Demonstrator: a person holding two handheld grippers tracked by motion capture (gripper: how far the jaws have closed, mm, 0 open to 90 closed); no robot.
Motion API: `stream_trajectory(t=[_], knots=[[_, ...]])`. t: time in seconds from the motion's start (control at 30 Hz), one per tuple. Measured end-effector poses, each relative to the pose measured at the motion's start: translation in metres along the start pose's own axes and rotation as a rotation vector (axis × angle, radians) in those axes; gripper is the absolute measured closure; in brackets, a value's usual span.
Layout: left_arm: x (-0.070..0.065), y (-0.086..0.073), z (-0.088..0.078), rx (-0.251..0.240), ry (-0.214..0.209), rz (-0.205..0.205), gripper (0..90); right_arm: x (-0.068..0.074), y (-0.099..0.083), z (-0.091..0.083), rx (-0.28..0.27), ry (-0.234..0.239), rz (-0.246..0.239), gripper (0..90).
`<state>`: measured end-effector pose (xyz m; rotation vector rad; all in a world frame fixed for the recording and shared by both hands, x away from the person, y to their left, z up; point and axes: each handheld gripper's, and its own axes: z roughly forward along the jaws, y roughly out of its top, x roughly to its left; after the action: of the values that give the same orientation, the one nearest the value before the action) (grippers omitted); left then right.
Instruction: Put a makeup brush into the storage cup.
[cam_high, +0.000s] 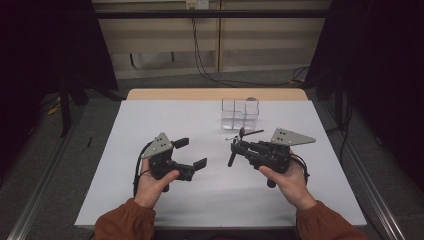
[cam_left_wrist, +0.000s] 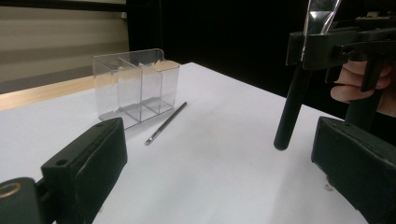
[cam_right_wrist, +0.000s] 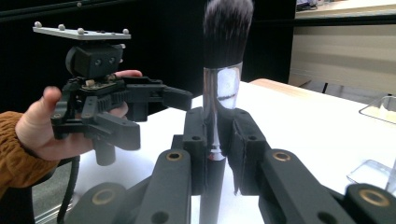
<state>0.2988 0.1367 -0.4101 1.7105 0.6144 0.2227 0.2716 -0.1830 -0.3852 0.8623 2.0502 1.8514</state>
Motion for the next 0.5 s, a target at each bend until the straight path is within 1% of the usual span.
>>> stream_trajectory(t=[0.03,0.1,0.17,0.27,0.43,0.47,0.5], knots=[[0.001,-0.001,-0.002,0.008,0.003,0.005,3.4,-0.001,0.000,0.000,0.001,-0.001,0.002,78.1],[0.003,-0.003,-0.007,0.008,0.016,0.011,3.5,-0.002,-0.001,-0.001,0.003,-0.007,0.003,78.1],[0.005,-0.006,-0.013,0.000,0.030,0.014,3.5,-0.003,-0.001,-0.001,0.003,-0.012,0.005,78.1],[0.007,-0.010,-0.022,-0.004,0.074,0.033,3.5,-0.005,-0.002,-0.001,0.006,-0.017,0.004,78.1],[0.012,-0.016,-0.039,-0.005,0.117,0.024,2.8,-0.006,-0.003,-0.001,0.010,-0.021,0.002,78.1],[0.013,-0.017,-0.042,-0.013,0.123,0.016,2.8,-0.006,-0.003,-0.001,0.011,-0.022,0.001,78.1],[0.014,-0.018,-0.045,0.001,0.131,0.026,2.8,-0.006,-0.002,-0.001,0.011,-0.022,0.000,78.1]])
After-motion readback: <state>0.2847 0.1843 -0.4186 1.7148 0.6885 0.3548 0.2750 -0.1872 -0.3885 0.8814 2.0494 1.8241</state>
